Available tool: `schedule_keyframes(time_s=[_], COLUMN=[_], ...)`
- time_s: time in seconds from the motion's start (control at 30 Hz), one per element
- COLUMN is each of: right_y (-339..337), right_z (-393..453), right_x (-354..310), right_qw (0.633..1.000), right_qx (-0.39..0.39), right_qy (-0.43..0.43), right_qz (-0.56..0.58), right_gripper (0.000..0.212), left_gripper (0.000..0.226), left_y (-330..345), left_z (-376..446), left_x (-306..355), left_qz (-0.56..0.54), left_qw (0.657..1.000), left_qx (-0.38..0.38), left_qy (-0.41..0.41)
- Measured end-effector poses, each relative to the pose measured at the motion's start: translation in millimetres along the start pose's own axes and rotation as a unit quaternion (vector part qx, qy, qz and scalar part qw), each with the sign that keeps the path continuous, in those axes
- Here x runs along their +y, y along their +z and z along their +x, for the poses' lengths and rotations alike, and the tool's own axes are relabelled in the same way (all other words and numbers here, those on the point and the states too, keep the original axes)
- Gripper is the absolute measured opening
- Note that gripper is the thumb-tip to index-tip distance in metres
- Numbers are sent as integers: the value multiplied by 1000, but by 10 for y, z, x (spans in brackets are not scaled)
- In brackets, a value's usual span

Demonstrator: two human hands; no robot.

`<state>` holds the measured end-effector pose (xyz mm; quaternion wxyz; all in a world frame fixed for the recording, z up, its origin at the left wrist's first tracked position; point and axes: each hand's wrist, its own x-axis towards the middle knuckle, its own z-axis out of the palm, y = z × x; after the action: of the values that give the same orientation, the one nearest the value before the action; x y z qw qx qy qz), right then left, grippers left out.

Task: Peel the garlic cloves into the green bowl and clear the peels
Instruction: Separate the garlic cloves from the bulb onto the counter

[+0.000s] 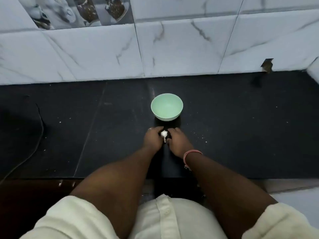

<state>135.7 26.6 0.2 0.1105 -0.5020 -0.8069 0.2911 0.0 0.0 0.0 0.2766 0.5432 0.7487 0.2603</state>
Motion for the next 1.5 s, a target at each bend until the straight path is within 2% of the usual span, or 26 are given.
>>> schedule_keyframes(time_s=[0.07, 0.2, 0.43, 0.6, 0.77, 0.9, 1.03, 1.17, 1.27, 1.33, 1.5], right_y=[-17, 1, 106, 123, 132, 201, 214, 189, 159, 81, -76], right_z=[36, 74, 8, -43, -104, -142, -159, -183, -154, -129, -179], right_x=[51, 101, 200, 186, 111, 4, -187, -271, -238, -205, -121], right_qw=[1000, 999, 990, 978, 946, 916, 875, 877, 898, 908, 904], right_qx=[-12, -20, 46, 56, 76, 112, 154, 168, 152, 134, 105], right_qy=[-1, 2, 5, 29, 78, 118, 154, 134, 105, 90, 78], right_qz=[16, 44, 135, 199, 305, 367, 433, 430, 400, 385, 407], right_gripper=[25, 18, 14, 24, 19, 17, 16, 17, 23, 26, 22], left_gripper=[27, 30, 29, 27, 26, 26, 24, 19, 16, 22, 26], left_y=[24, 67, 209, 214, 119, 30, -102, -213, -265, -263, -165], left_z=[-3, -74, -181, -148, -100, -85, -62, -115, -72, -56, -117], left_x=[-4, 36, 77, 8, -129, -204, -234, -188, -156, -124, 12], left_qz=[-8, -41, -143, -317, -387, -452, -497, -544, -571, -575, -567], left_qw=[1000, 999, 985, 937, 908, 867, 838, 807, 789, 788, 793], left_qx=[-3, 14, 53, 23, -52, -116, -138, -129, -123, -118, -89], left_qy=[20, -24, -80, -147, -153, -174, -177, -187, -193, -187, -205])
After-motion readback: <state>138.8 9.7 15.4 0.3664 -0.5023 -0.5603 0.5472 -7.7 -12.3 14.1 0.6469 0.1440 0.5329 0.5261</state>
